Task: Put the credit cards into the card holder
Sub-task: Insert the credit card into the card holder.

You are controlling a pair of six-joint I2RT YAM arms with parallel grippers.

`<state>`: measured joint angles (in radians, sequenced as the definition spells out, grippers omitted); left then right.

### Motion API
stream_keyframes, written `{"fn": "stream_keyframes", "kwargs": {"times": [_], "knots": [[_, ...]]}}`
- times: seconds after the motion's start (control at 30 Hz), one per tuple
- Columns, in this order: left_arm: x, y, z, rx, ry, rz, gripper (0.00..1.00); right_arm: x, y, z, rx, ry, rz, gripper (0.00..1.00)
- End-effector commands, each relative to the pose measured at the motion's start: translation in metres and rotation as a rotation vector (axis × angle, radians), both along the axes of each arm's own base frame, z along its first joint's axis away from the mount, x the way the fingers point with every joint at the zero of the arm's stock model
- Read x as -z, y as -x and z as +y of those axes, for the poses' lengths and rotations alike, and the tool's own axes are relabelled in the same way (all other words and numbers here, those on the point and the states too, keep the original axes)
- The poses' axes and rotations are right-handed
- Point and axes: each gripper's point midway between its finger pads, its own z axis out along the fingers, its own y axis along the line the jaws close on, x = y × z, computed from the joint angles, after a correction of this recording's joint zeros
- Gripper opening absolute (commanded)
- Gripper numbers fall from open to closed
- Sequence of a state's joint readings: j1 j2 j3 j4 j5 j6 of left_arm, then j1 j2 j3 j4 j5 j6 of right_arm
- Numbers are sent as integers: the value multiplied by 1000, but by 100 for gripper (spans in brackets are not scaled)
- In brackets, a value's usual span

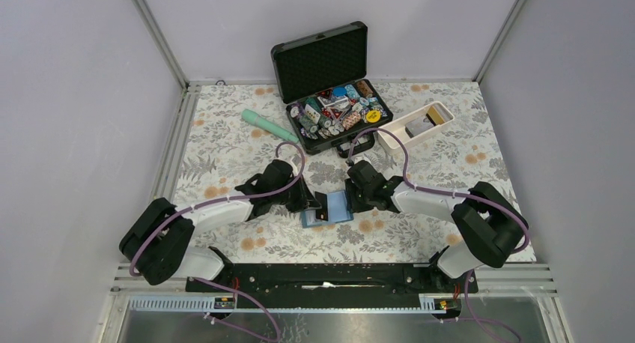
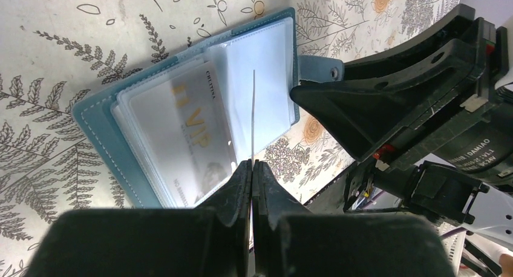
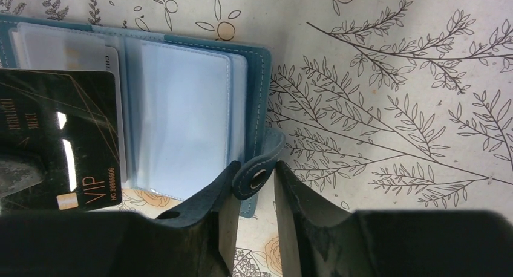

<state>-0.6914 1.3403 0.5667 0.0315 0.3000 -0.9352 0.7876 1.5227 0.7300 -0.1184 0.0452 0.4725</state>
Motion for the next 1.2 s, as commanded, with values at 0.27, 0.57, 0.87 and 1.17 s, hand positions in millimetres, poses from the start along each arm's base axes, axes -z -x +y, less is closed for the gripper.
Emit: {"fn": "stream_keyframes", "kwargs": {"times": [0.27,0.57,0.87,1.17], "knots": [[-3,-21,1,-82,-55,-45,0,6,-5,-3,15,46,-11,26],[3,-20,5,-141,-54,-21,0,8,-4,-2,13,47,-4,22],[10,-18,7,-169,-57,5,0,14,-2,-5,18,59,5,8],[18,-14,8,-163,-70,21,0,16,-1,-7,19,65,9,0]]}}
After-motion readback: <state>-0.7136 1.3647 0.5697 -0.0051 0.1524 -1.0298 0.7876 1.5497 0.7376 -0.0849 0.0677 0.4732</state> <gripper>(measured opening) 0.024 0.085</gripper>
